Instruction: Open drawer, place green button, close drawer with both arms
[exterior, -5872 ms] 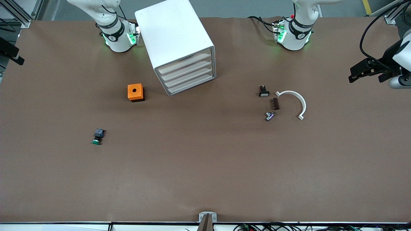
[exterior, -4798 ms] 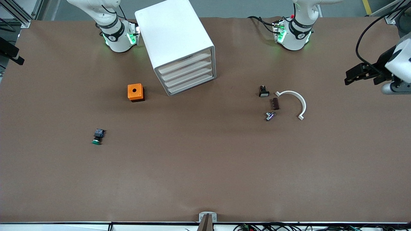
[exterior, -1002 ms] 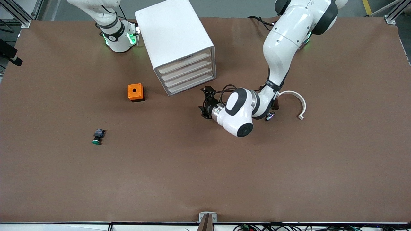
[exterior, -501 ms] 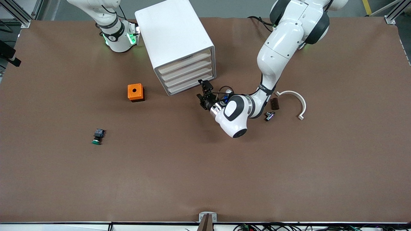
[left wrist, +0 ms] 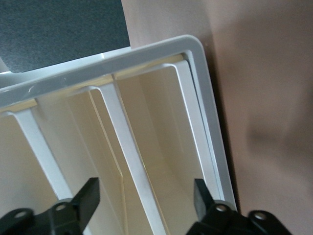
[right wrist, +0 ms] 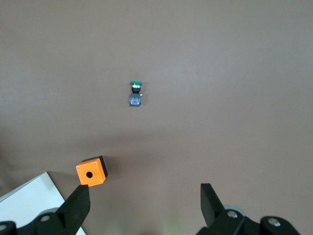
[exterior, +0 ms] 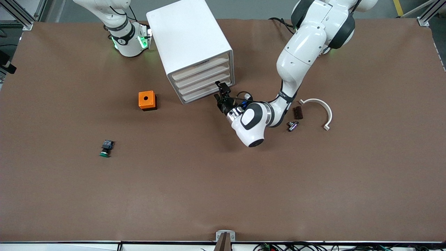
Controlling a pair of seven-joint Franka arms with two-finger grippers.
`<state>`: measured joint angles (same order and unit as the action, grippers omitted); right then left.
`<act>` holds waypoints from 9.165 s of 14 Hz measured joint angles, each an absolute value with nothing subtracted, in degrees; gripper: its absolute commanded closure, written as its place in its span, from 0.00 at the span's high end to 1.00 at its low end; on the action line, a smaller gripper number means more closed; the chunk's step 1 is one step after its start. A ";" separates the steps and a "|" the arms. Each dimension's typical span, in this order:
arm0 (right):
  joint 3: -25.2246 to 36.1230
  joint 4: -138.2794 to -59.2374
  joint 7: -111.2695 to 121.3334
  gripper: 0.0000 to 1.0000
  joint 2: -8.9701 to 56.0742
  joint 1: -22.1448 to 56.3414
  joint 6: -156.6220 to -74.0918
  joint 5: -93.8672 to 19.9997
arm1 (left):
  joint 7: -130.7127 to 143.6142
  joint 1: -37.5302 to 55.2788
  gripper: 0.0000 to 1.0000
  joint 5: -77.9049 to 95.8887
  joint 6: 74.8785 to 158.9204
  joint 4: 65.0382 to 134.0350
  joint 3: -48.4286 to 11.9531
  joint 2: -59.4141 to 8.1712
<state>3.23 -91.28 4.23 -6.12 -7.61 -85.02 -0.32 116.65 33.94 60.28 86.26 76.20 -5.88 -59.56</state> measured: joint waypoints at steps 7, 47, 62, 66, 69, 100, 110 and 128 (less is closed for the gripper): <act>3.44 -89.66 4.32 1.00 7.33 -10.28 -89.19 0.39 | 116.70 36.88 0.47 60.42 84.04 78.60 -6.21 -59.78; 2.02 -122.68 -2.53 1.00 21.70 -2.94 -146.56 -3.46 | 115.88 22.07 1.00 65.61 86.97 77.90 -5.46 -59.76; 2.06 -122.02 -6.65 0.35 27.70 -1.35 -149.29 -3.59 | 81.55 20.63 1.00 65.80 89.82 70.96 -2.06 -56.82; 2.08 -122.01 -6.73 0.00 27.70 -1.35 -149.20 -3.59 | 67.56 21.76 1.00 63.52 90.30 69.71 0.57 -54.83; 2.09 -121.92 -6.86 0.00 27.67 -1.35 -149.14 -3.59 | 59.75 22.11 1.00 57.36 93.47 67.78 0.64 -53.58; 1.38 -110.47 -85.10 0.00 4.89 33.80 -114.76 -8.02 | 66.24 31.76 1.00 8.98 116.95 70.48 0.67 -45.75; 1.43 -110.19 -97.66 0.00 15.11 44.97 -128.64 -8.02 | 66.24 32.22 1.00 7.91 116.92 72.40 0.66 -46.05; 1.44 -102.65 -102.89 0.00 26.12 51.38 -128.59 -8.04 | 66.24 38.75 1.00 7.84 116.93 73.78 0.44 -46.94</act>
